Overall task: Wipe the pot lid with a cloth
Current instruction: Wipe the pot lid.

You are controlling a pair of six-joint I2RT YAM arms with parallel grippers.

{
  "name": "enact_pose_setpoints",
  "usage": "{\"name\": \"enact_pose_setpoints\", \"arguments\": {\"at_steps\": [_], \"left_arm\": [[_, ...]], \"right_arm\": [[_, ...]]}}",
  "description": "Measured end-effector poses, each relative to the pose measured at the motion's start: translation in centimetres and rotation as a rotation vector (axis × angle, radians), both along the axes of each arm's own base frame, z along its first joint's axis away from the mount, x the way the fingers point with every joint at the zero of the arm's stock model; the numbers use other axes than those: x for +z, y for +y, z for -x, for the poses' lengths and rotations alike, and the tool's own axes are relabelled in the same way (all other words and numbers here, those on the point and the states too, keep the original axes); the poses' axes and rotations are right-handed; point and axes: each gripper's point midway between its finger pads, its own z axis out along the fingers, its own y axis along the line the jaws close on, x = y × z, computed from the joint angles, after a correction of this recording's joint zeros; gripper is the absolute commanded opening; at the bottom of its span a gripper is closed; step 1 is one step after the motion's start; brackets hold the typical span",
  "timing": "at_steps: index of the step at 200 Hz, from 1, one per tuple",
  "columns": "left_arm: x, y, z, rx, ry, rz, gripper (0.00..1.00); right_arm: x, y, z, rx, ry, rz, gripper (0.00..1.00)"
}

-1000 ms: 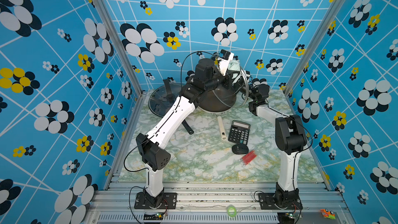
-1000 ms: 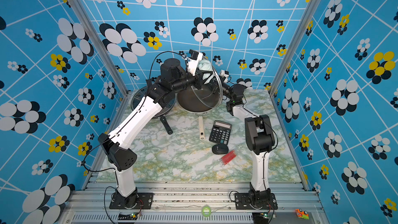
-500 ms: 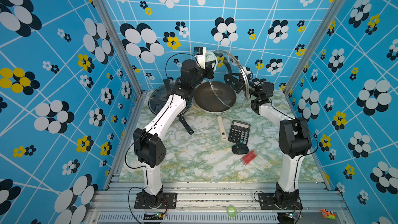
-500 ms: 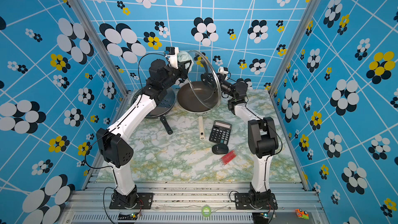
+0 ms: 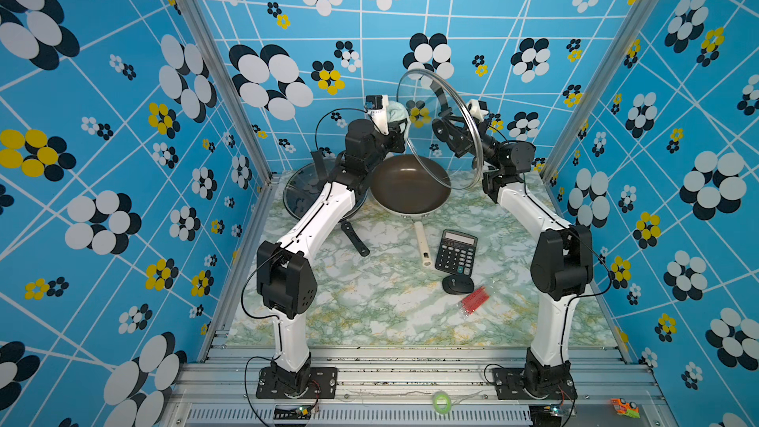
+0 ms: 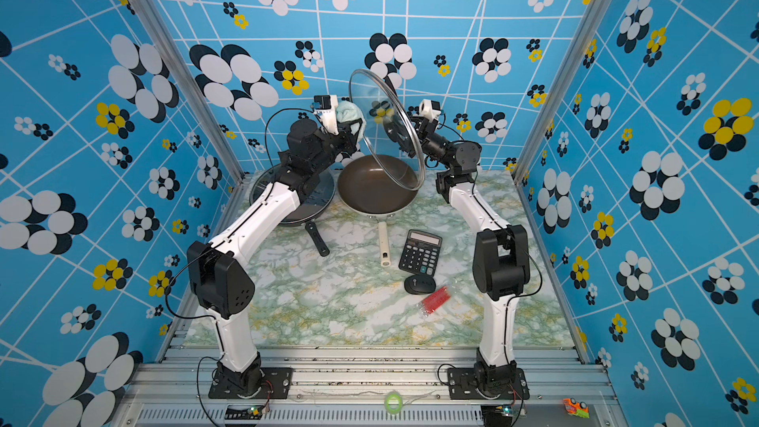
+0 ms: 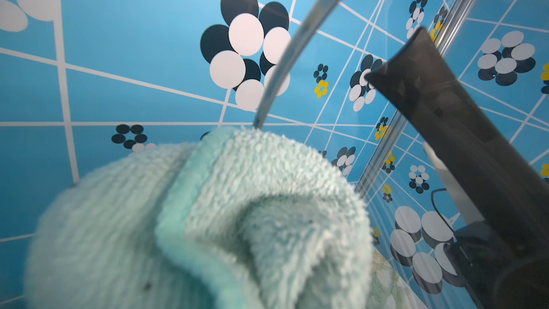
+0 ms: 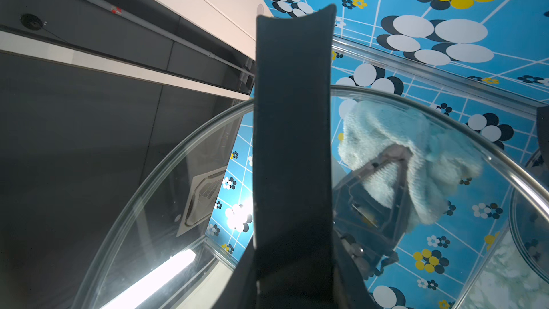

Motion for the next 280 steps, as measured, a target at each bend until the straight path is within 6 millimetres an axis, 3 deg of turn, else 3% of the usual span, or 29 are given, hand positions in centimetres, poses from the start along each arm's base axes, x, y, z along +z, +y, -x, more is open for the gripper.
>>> {"name": "enact_pose_setpoints", "arguments": {"at_steps": [23, 50, 86, 109, 127, 145, 161, 187, 217, 233, 252, 280], "left_arm": [[-2.6, -2.4, 1.0, -0.043, 0.048, -0.023, 0.0], [-5.7, -5.4, 2.8, -0.107, 0.118, -0.063, 0.0], [-7.6, -9.1, 5.9, -0.21, 0.167, -0.146, 0.0], [-7.0, -12.1, 9.1, -0.322, 0.157, -0.204, 0.0], [-5.2, -14.2, 11.9, -0.416, 0.12, -0.226, 0.0], [-2.9, -15.0, 13.9, -0.482, 0.07, -0.221, 0.0], [-0.2, -14.6, 15.2, -0.512, 0.008, -0.207, 0.0], [5.8, -12.5, 16.2, -0.482, -0.149, -0.164, 0.0], [10.2, -7.9, 14.4, -0.34, -0.265, -0.132, 0.0], [11.2, -5.6, 12.6, -0.257, -0.29, -0.118, 0.0], [11.0, -2.8, 9.8, -0.156, -0.277, -0.104, 0.0], [7.8, 0.9, 5.2, -0.023, -0.199, -0.083, 0.0]], "right_arm": [[1.1, -0.3, 0.0, -0.007, -0.045, -0.015, 0.0], [0.9, -0.4, -0.7, -0.01, -0.065, -0.021, 0.0], [0.0, -0.4, -1.8, -0.015, -0.057, -0.029, 0.0], [-0.3, -0.6, -2.3, -0.021, -0.043, -0.044, 0.0], [-0.4, -0.7, -2.7, -0.03, -0.03, -0.058, 0.0], [-0.8, -0.9, -3.2, -0.039, -0.013, -0.074, 0.0], [-1.5, -0.8, -3.8, -0.047, 0.005, -0.082, 0.0], [-3.3, -0.4, -4.5, -0.045, 0.053, -0.076, 0.0], [-4.1, 0.1, -4.5, -0.036, 0.072, -0.071, 0.0], [-4.5, 0.4, -4.5, -0.027, 0.081, -0.063, 0.0], [-4.9, 0.8, -4.3, -0.012, 0.084, -0.048, 0.0], [-4.7, 1.5, -3.6, 0.008, 0.076, -0.039, 0.0]]}}
